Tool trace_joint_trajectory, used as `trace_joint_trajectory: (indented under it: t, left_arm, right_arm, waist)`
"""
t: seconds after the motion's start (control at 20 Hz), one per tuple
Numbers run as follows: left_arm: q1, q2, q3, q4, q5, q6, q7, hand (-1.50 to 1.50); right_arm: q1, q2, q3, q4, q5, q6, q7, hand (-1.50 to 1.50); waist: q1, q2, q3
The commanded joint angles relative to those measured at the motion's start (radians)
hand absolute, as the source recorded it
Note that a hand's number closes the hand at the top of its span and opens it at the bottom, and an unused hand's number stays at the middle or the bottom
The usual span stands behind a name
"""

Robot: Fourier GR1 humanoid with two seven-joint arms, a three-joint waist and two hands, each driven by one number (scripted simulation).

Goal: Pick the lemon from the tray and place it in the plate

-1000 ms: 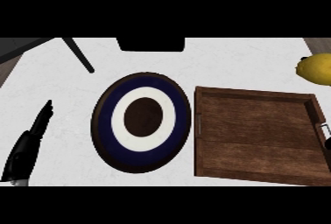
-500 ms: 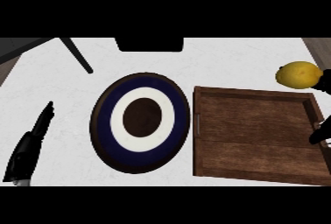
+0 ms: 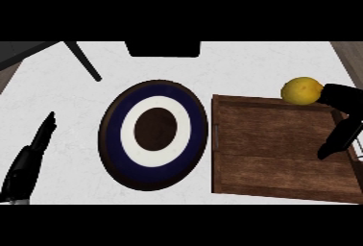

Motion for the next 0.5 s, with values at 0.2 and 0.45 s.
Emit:
trace_joint_trajectory:
  t: [0.2,0.45]
  left_arm:
    - [-0.020,0.003,0.086,0.051,-0.013,-0.071,-0.021,0.00]
    - [-0.037,-0.075,0.059,0.062,-0.072,-0.047,-0.035,0.00]
  right_arm:
    - [0.032,0.041,-0.047,-0.006,0.109,0.048,-0.028,-1.50]
    - [-0.026,0.125,-0.079,0.054,0.152,0.042,-0.023,-1.50]
  waist:
    - [-0.006,-0.001,0.000]
    - [-0.003,0.000,0.000]
